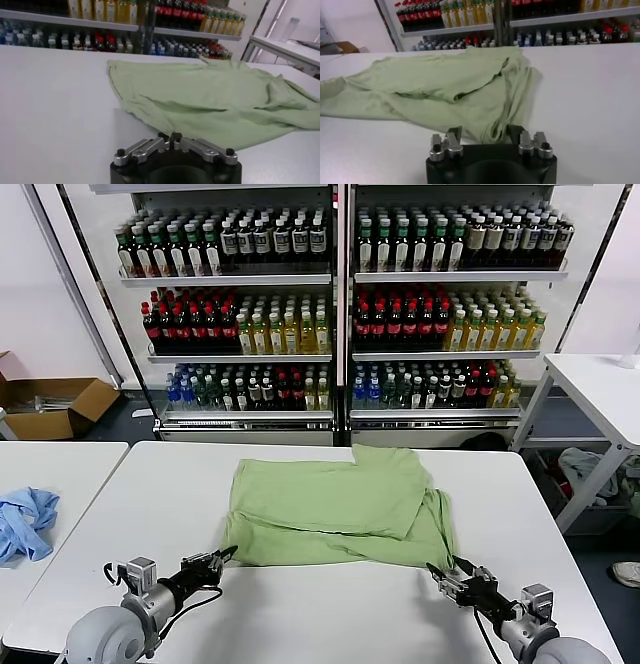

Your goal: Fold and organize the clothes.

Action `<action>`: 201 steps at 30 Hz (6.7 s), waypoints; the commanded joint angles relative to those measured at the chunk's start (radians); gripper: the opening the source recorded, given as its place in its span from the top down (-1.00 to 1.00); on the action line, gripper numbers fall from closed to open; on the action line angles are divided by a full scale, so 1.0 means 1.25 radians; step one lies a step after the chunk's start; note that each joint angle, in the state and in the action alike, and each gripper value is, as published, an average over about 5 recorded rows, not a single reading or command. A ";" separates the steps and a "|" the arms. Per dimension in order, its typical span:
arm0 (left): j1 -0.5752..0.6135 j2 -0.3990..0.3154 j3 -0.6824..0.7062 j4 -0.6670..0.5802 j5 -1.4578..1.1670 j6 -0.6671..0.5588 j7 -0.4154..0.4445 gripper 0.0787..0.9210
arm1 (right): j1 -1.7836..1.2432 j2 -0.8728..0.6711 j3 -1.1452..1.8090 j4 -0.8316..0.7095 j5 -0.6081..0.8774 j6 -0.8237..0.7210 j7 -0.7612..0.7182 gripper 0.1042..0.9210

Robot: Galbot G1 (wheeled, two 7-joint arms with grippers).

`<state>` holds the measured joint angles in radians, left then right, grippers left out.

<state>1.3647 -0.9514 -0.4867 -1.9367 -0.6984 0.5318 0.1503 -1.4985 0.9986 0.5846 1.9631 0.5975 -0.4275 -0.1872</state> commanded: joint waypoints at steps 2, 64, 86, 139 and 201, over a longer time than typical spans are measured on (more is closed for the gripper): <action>0.000 0.002 0.000 -0.001 0.000 -0.001 0.002 0.97 | 0.017 -0.001 -0.016 -0.024 -0.009 0.005 0.001 0.34; 0.472 -0.038 -0.251 -0.291 0.130 0.035 -0.041 0.97 | -0.439 0.032 0.173 0.243 -0.052 0.064 0.003 0.99; 0.237 0.104 -0.285 -0.187 -0.042 0.022 -0.044 -0.30 | -0.069 -0.132 0.228 0.114 0.219 -0.020 -0.006 -0.34; -0.472 0.097 0.277 0.409 -0.058 0.007 0.018 -0.77 | 0.876 0.052 -0.535 -0.733 0.010 -0.036 -0.148 -0.76; -0.101 0.248 0.017 0.003 -0.069 0.006 0.051 0.98 | 0.260 -0.128 -0.092 0.016 0.266 -0.059 -0.031 0.99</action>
<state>1.0501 -0.7071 -0.3441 -1.7551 -0.7852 0.5295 0.2236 -0.8749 0.9023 0.2655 1.7064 0.8701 -0.5016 -0.2420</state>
